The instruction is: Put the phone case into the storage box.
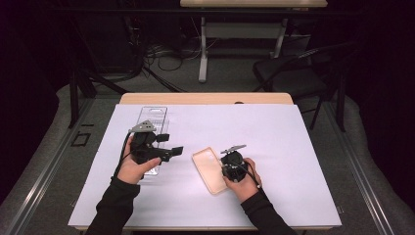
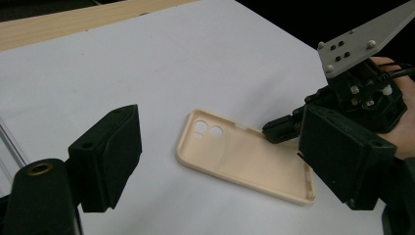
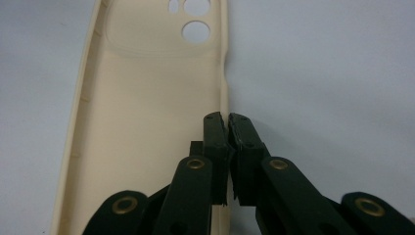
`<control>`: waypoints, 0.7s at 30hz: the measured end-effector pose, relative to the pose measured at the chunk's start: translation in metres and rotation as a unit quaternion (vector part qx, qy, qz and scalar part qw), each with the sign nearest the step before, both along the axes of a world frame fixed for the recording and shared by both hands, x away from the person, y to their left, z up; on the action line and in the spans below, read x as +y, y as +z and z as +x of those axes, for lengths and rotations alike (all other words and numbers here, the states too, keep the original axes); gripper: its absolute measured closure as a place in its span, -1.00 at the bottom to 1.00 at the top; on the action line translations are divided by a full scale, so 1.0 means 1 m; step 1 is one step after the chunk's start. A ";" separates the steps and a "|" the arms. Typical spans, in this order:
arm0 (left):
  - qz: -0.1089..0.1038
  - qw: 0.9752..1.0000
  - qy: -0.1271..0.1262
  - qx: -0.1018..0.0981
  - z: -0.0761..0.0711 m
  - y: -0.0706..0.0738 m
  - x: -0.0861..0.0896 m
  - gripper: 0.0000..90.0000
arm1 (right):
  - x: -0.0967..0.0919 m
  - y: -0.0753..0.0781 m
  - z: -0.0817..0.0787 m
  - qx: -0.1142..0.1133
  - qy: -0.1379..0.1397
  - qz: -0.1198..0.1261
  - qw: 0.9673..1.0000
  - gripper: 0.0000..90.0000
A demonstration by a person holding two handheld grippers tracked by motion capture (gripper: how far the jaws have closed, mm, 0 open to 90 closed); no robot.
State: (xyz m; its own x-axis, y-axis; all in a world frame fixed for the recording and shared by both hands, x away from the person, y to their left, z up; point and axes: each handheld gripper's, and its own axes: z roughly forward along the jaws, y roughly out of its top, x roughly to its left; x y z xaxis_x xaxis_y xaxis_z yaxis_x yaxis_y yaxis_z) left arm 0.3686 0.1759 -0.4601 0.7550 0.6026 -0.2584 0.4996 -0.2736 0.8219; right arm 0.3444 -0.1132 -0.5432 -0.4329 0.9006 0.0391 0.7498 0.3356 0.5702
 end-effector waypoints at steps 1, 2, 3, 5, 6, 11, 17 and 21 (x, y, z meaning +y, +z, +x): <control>0.000 1.000 0.000 0.000 0.000 0.000 0.000 -0.63 | 0.000 0.000 0.000 0.000 -0.001 0.000 1.000 0.94; 0.000 1.000 0.000 0.000 0.000 0.000 0.000 -0.63 | 0.000 0.000 0.000 -0.001 -0.002 0.000 1.000 0.94; 0.000 1.000 0.000 0.001 0.000 0.000 0.000 -0.63 | 0.001 0.000 -0.001 -0.001 -0.004 0.001 1.000 0.94; 0.001 1.000 0.000 0.001 0.000 0.000 0.000 -0.63 | 0.001 -0.001 -0.001 -0.004 -0.005 0.003 1.000 0.94; 0.001 1.000 0.000 0.001 0.000 0.000 0.000 -0.63 | 0.001 -0.001 -0.001 -0.007 -0.005 0.003 1.000 0.94; 0.000 1.000 0.000 0.000 0.000 -0.001 0.000 -0.63 | 0.000 -0.001 -0.001 -0.006 -0.006 0.003 1.000 0.94; 0.001 1.000 0.000 0.001 0.000 -0.001 0.000 -0.63 | 0.001 -0.001 -0.002 -0.007 -0.007 0.001 1.000 0.94; 0.003 1.000 -0.001 0.001 0.000 -0.001 0.000 -0.63 | 0.001 0.000 -0.003 -0.012 -0.009 0.001 1.000 0.94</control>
